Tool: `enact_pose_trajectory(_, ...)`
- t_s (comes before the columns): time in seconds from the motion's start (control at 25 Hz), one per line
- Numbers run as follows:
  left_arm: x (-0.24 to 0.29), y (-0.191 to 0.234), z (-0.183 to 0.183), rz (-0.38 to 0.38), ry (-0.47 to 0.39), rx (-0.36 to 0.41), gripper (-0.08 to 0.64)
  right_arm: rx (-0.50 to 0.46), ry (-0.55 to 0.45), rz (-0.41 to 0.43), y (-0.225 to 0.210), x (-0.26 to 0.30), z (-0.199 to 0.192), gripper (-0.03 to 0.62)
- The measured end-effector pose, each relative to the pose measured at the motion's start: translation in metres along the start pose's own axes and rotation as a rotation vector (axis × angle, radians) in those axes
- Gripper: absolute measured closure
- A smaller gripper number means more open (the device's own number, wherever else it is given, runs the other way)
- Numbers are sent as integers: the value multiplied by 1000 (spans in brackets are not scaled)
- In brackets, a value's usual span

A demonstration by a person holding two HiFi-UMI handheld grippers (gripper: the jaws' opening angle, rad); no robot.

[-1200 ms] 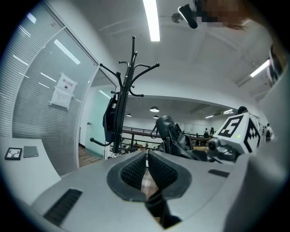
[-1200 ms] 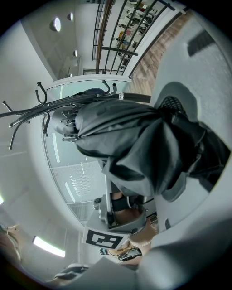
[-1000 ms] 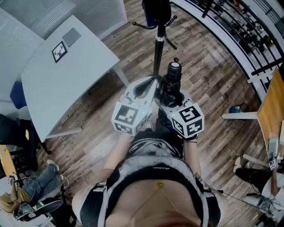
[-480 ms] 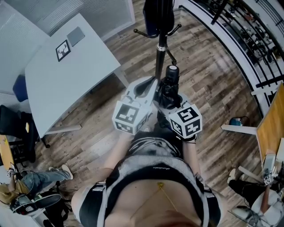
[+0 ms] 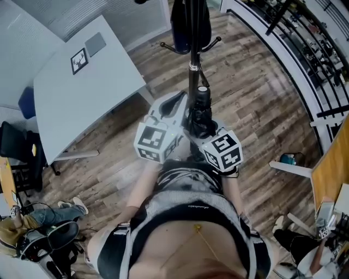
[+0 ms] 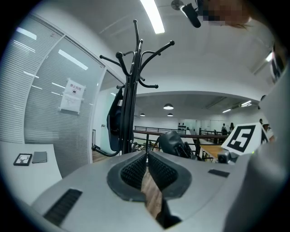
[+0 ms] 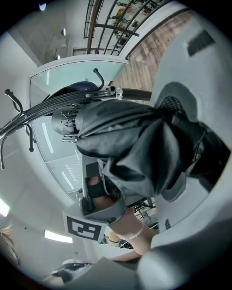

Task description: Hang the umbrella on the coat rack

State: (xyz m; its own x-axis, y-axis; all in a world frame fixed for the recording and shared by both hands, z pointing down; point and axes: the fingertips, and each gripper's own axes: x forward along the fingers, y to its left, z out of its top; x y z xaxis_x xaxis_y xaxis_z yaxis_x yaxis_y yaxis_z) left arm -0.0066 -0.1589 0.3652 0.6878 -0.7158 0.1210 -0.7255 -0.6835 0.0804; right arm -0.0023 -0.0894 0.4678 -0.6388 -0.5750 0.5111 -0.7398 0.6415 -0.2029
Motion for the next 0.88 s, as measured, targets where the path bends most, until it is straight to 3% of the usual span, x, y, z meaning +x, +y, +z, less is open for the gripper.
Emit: enact_pose_trajectory(0.88,20,-8,-19,77,52,-42,545,-29,78,87,-19,1,-34,313)
